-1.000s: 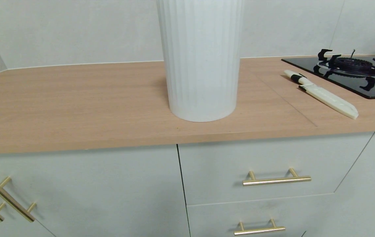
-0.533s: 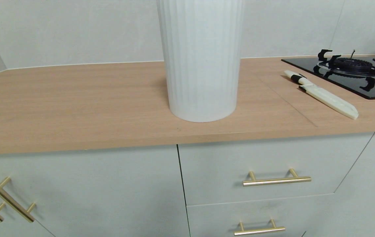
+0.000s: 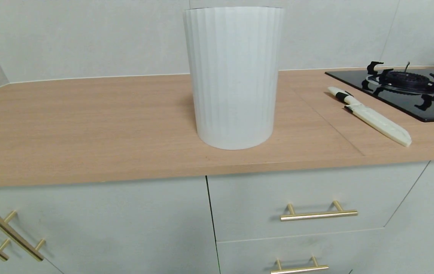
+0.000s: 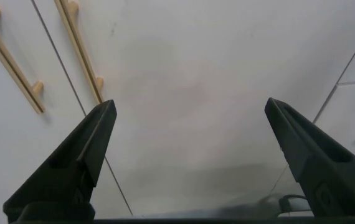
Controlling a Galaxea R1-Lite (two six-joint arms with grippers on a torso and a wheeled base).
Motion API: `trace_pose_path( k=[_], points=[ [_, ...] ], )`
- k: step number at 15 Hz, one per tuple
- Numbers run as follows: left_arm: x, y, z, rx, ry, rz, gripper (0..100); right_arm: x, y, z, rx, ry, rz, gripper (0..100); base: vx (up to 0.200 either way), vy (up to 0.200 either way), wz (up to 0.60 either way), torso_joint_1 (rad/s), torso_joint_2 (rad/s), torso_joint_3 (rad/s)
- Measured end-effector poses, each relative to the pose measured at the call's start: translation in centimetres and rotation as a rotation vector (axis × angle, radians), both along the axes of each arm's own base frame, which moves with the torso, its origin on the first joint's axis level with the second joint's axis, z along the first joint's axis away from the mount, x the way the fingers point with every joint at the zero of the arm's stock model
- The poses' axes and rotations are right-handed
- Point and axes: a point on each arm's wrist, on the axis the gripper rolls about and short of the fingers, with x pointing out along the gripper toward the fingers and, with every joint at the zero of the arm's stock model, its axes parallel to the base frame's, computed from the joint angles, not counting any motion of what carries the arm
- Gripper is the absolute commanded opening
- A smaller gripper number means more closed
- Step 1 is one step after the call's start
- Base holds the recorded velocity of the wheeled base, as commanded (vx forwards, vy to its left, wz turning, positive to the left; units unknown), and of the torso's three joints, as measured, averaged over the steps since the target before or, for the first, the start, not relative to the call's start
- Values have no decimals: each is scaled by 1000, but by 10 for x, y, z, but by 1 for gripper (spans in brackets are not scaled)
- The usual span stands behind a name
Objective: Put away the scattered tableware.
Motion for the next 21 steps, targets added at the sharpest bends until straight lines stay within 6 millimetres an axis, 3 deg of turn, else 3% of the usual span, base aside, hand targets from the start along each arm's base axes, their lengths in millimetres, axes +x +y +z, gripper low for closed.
trace_pose_path(
  k=[21],
  points=[
    [0,0,0,0,0,0,100,0,0,0,0,0,1,100,0,0,0,188,-495,-296]
  ],
)
